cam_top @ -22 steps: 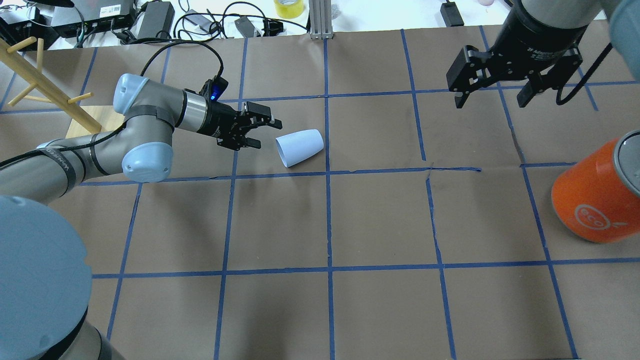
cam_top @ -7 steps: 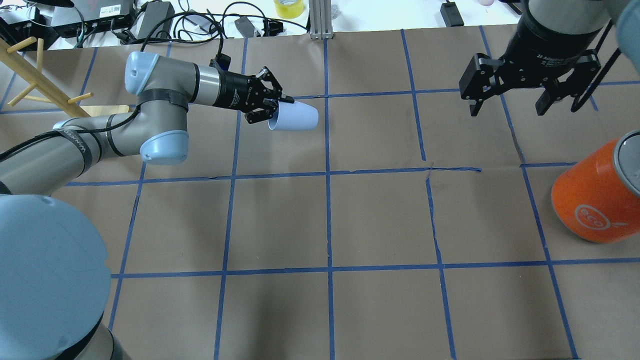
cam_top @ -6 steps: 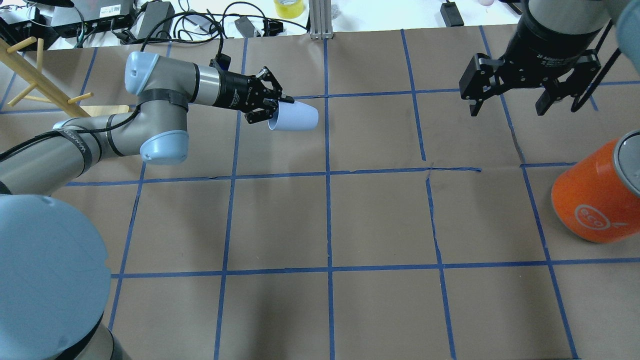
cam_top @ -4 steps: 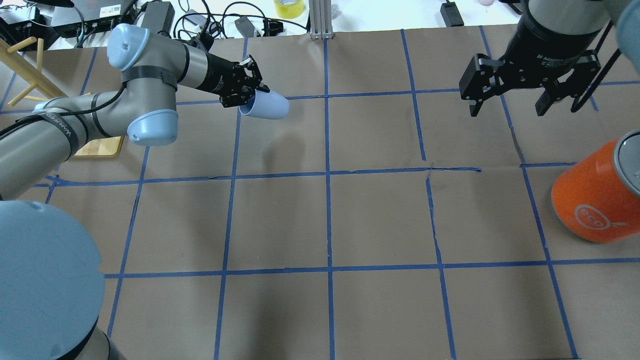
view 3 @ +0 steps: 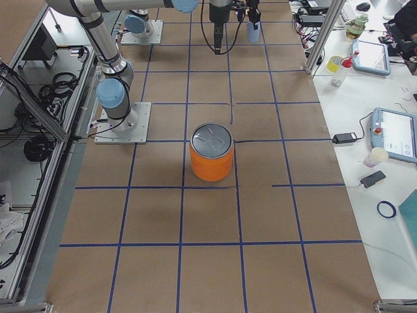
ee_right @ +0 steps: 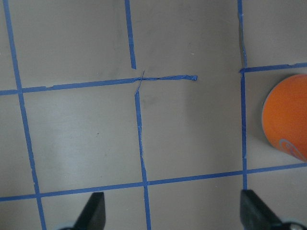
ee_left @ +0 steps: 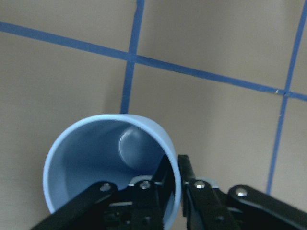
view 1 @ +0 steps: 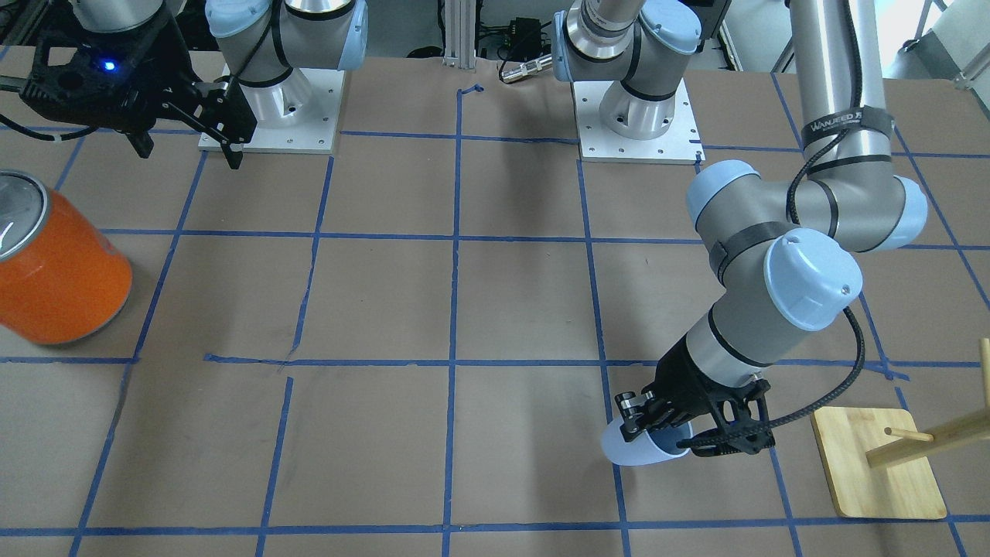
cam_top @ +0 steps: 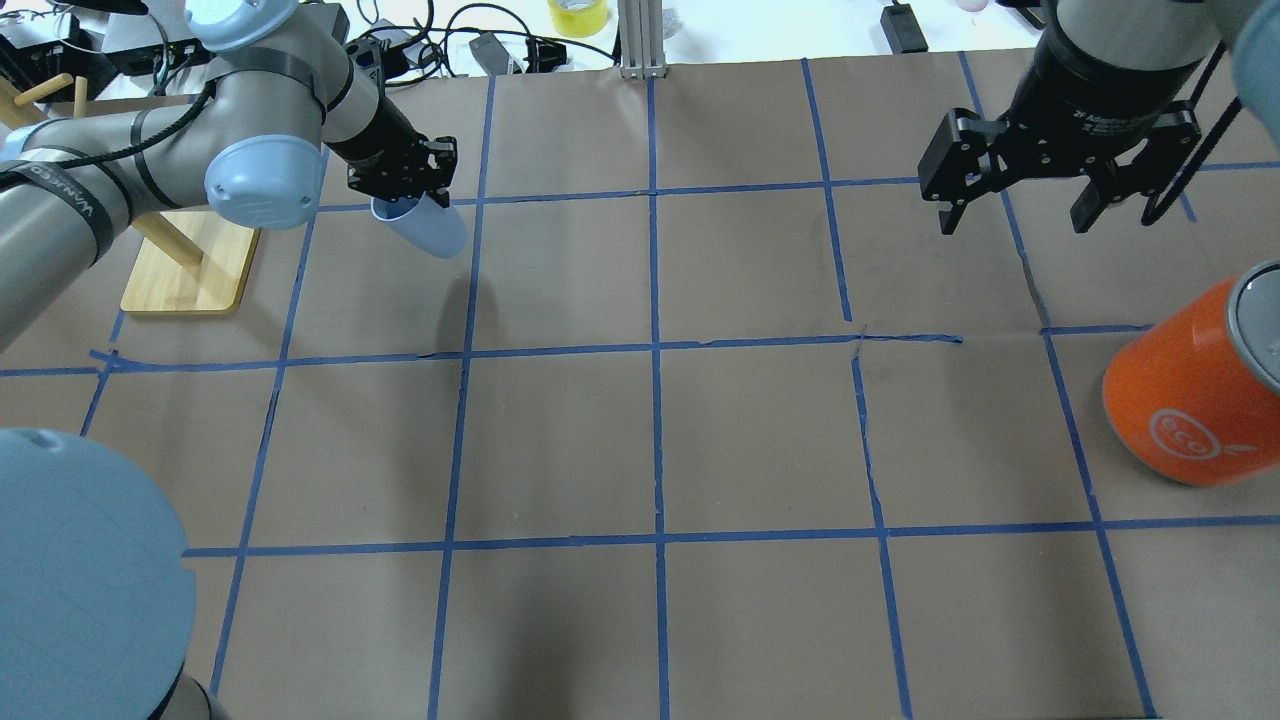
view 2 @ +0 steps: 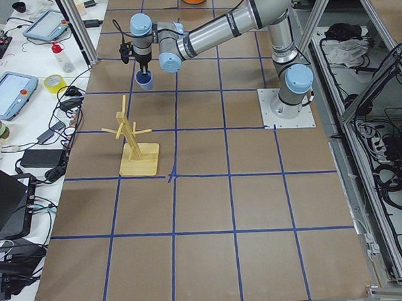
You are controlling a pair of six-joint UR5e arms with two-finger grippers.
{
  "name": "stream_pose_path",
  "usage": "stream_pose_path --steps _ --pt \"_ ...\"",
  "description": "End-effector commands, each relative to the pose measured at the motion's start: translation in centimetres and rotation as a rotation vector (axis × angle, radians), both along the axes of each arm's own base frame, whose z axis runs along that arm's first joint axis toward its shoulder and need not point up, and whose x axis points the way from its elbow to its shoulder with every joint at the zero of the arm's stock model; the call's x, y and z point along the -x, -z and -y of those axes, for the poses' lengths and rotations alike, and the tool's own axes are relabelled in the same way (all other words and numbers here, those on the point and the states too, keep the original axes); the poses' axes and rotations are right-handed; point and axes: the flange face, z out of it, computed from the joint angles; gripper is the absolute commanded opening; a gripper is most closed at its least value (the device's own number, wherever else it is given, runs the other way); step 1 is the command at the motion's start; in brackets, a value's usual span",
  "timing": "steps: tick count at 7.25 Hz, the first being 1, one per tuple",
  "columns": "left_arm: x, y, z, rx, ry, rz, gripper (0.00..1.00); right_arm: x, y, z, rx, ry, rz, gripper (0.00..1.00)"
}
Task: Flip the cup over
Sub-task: 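Lift the cup with the left gripper and rotate it upright, lowering it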
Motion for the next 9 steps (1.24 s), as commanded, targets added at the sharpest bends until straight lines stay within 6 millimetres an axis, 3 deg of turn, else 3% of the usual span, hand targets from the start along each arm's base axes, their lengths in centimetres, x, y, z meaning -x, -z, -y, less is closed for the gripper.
stream_pose_path --steps 1,4,8,9 --pt "-1.9 1.2 0.5 -0.013 0.153 0.093 0.00 0.0 -0.1 0.0 0.004 -0.001 0.001 1.00" --pt "-2.5 2.6 0.8 -0.023 0.319 0.142 0.00 0.0 -0.1 0.0 0.003 -0.001 0.001 1.00" --pt "-3.5 5.0 1.3 -0.016 0.353 0.231 0.00 0.0 0.1 0.1 0.001 -0.002 0.002 1.00" --pt "-3.2 4.9 1.2 -0.016 0.309 0.224 0.09 0.0 0.1 0.1 0.003 -0.002 0.001 1.00"
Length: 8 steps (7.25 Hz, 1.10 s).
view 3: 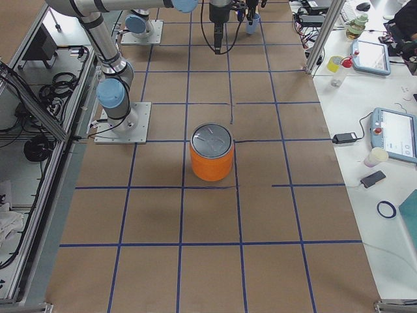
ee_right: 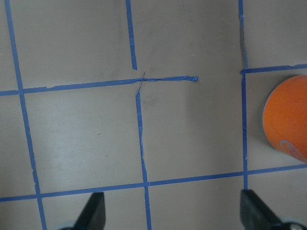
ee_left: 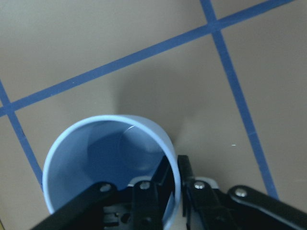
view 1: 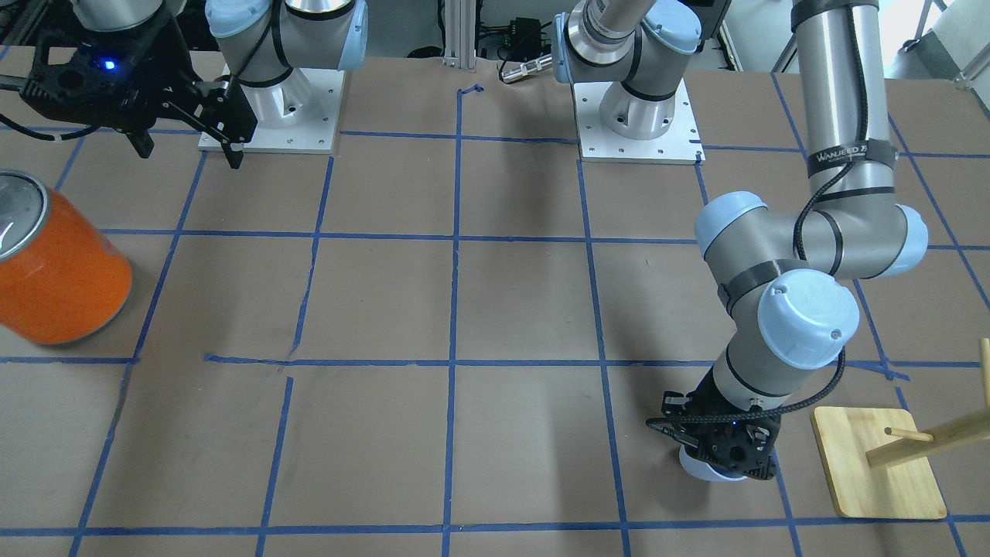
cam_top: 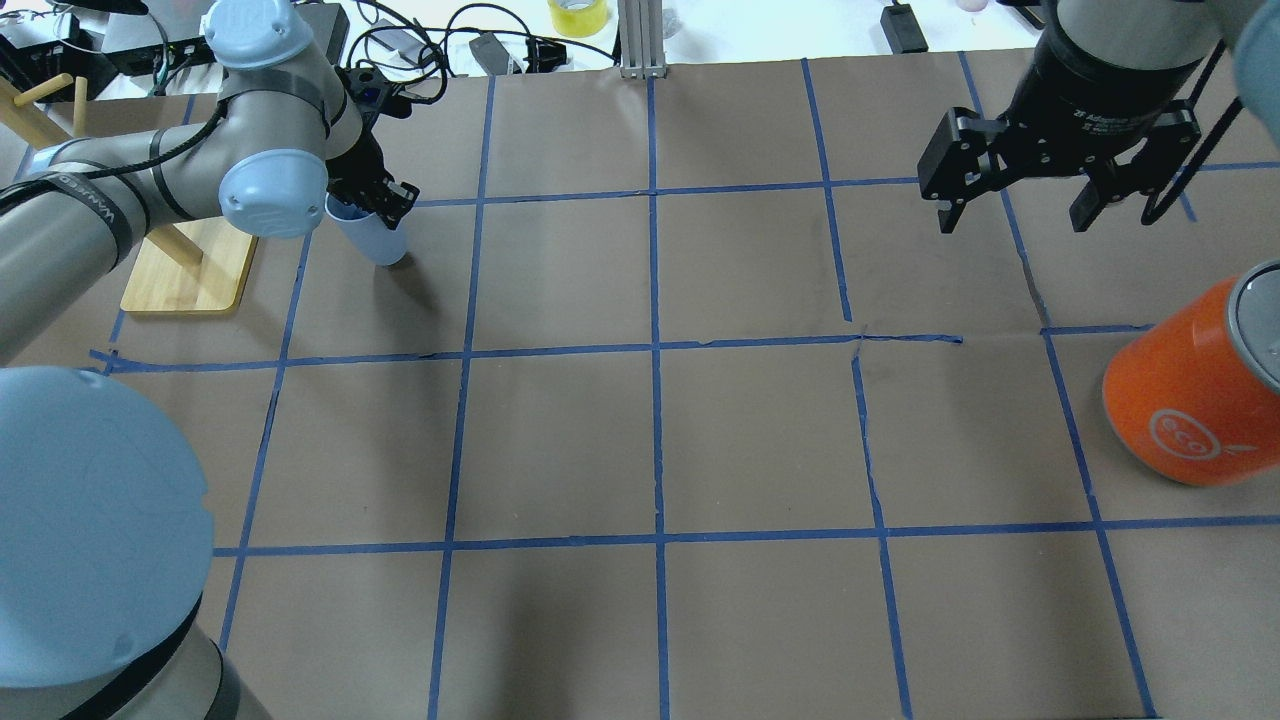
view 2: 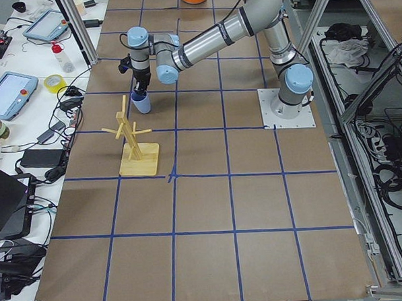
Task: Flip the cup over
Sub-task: 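Open the left gripper and raise it off the upright cup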
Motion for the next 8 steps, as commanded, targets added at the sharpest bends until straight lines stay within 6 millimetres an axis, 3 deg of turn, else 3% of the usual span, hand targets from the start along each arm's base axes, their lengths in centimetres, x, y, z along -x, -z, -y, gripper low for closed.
stream_pose_path --steps 1,3,4,5,8 --pt "0.6 0.1 -0.3 -0.004 -0.092 -0.012 0.71 0.0 0.0 0.1 0.002 -0.002 0.001 1.00" --pt "2.9 -0.5 -1.8 -0.009 -0.063 -0.042 0.89 0.0 0.0 0.0 0.001 0.000 0.001 1.00" --pt "5.1 -2.9 -2.6 -0.029 -0.047 -0.045 0.91 0.0 0.0 0.0 0.000 -0.002 0.001 1.00" --pt "6.7 -6.6 -3.8 -0.051 -0.053 -0.046 0.92 0.0 0.0 0.0 0.001 0.000 0.001 1.00" --pt "7.0 -18.7 -9.2 -0.094 -0.062 -0.043 0.93 0.0 0.0 0.0 0.001 0.000 0.001 1.00"
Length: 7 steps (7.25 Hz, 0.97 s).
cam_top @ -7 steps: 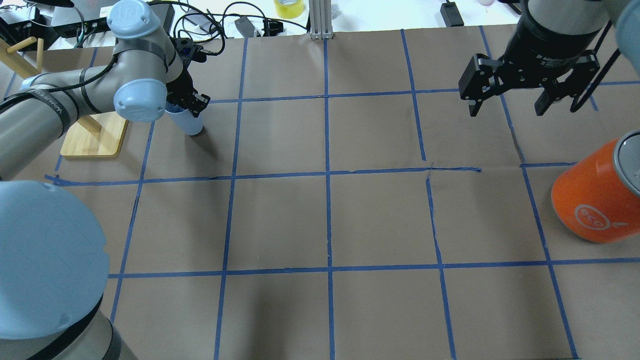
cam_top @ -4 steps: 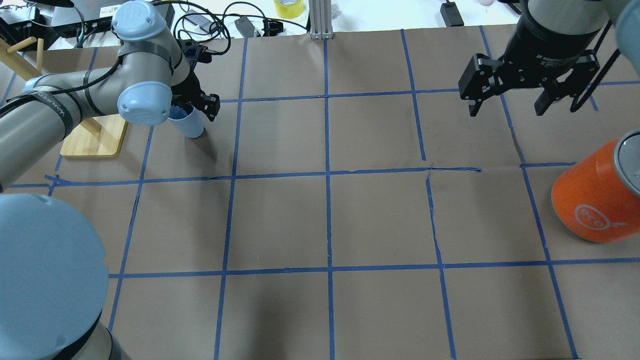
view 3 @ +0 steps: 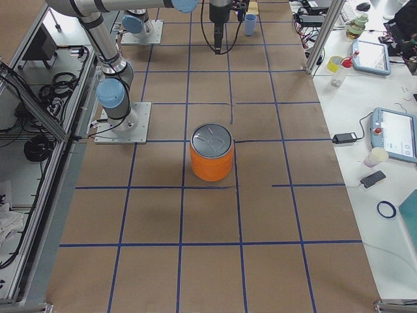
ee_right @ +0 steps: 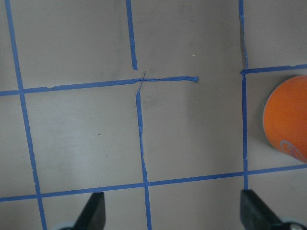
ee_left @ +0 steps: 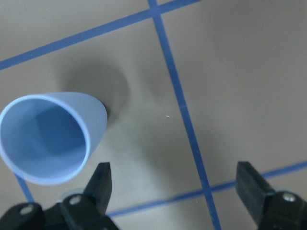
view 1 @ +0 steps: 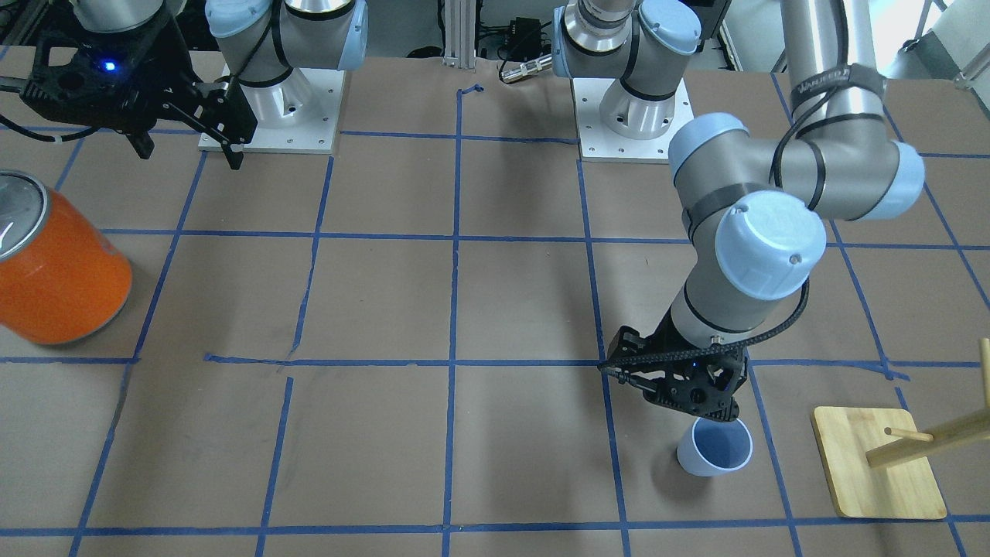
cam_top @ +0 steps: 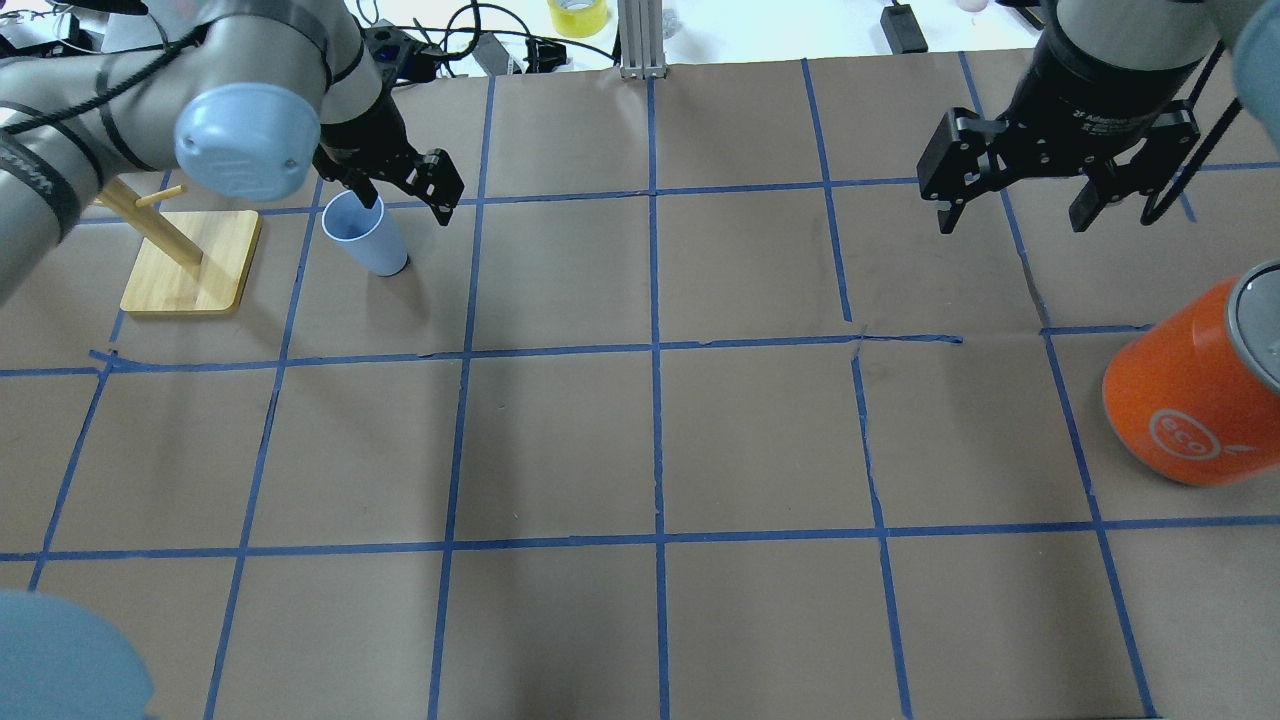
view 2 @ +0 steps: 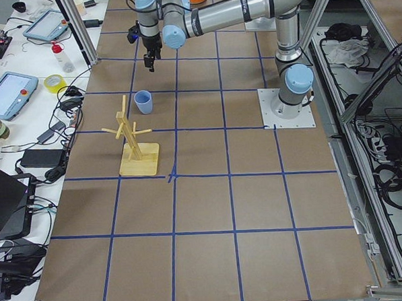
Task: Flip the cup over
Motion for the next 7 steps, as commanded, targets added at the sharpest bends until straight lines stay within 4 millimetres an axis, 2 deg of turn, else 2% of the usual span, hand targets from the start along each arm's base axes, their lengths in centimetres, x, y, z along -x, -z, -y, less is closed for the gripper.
stream_pose_path --steps 1,3,4,5,6,7 --pt "0.1 -7.8 -5.0 -0.031 -0.033 0.008 0.94 0.0 0.0 0.0 0.000 0.000 0.000 1.00" --pt "1.1 -13.7 -10.4 0.027 -0.037 0.000 0.94 0.0 0.0 0.0 -0.002 0.000 0.000 1.00" --pt "1.3 -15.4 -12.2 0.051 -0.031 0.002 0.94 0.0 0.0 0.0 -0.002 0.000 0.000 1.00" --pt "1.3 -15.1 -12.6 0.049 -0.034 0.002 0.97 0.0 0.0 0.0 0.000 0.000 0.000 1.00" --pt "1.2 -14.2 -11.9 0.055 -0.044 0.002 1.00 0.0 0.0 0.0 0.000 0.000 0.000 1.00" --pt "0.7 -14.5 -12.0 0.061 -0.051 0.005 1.00 0.0 0.0 0.0 0.000 0.000 0.000 1.00"
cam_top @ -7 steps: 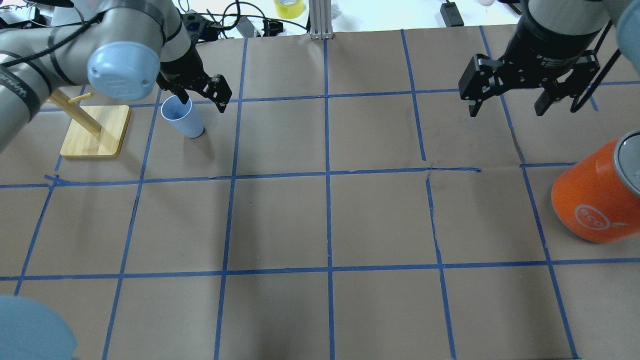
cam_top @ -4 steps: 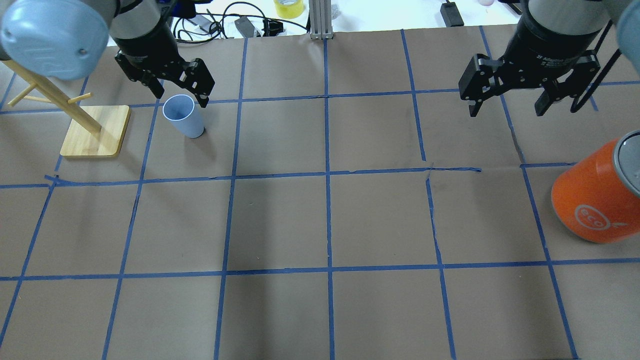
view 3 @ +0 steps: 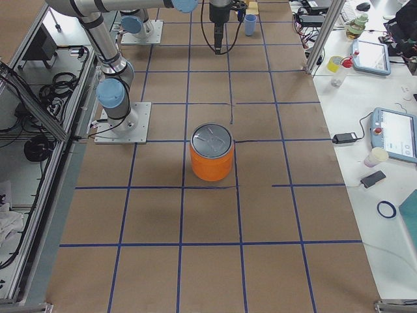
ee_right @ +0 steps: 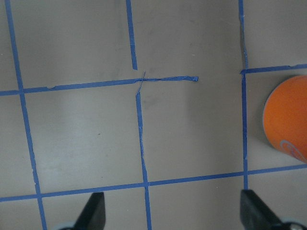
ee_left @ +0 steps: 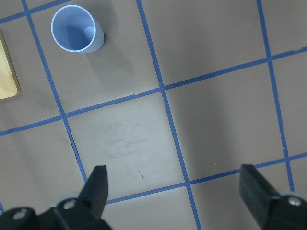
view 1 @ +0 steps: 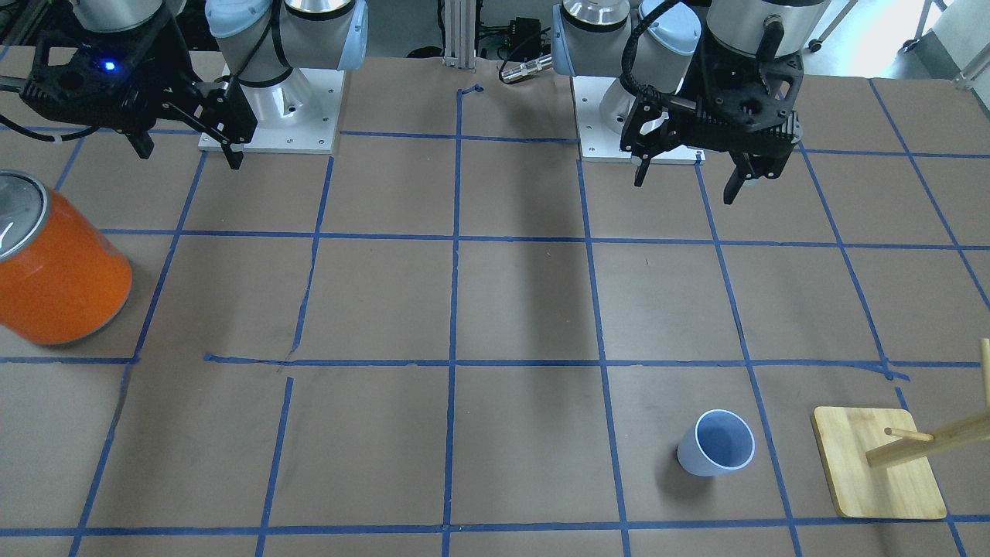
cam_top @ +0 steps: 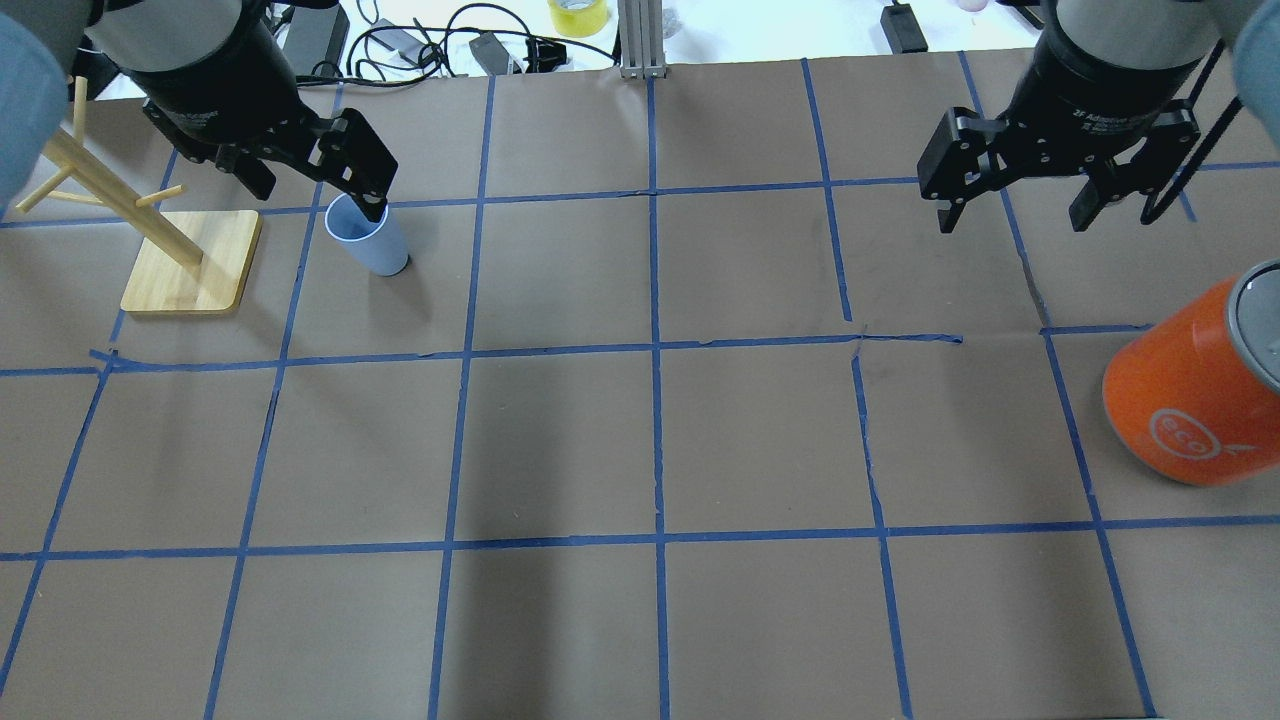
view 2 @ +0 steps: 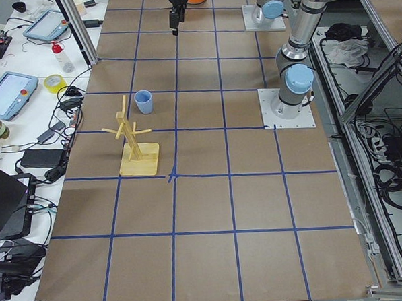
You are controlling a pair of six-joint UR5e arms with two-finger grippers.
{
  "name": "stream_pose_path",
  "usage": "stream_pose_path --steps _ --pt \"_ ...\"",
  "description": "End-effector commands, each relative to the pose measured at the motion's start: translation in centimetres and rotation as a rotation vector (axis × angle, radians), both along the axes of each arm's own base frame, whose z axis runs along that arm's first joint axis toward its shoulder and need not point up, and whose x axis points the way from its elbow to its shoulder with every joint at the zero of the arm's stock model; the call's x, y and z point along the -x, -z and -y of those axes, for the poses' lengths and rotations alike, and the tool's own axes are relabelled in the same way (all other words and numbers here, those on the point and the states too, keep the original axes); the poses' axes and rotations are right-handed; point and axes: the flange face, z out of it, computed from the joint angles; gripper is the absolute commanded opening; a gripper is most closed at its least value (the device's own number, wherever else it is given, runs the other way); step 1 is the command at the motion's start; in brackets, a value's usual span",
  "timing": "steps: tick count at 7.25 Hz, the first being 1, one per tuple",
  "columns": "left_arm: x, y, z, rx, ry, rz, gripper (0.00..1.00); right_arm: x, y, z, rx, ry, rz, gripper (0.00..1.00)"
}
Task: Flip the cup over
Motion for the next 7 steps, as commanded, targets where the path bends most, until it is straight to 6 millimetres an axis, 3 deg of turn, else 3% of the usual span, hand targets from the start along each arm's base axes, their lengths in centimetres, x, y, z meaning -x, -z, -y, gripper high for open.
stream_pose_path --steps 1,7 --pt "-0.48 -0.27 -0.22 0.008 -0.015 0.002 1.00 0.00 0.00 0.00 0.000 0.000 0.000 1.00" --pt "-0.43 -0.01 -0.32 0.002 -0.093 -0.017 1.00 0.00 -0.02 0.02 0.001 -0.005 0.000 1.00"
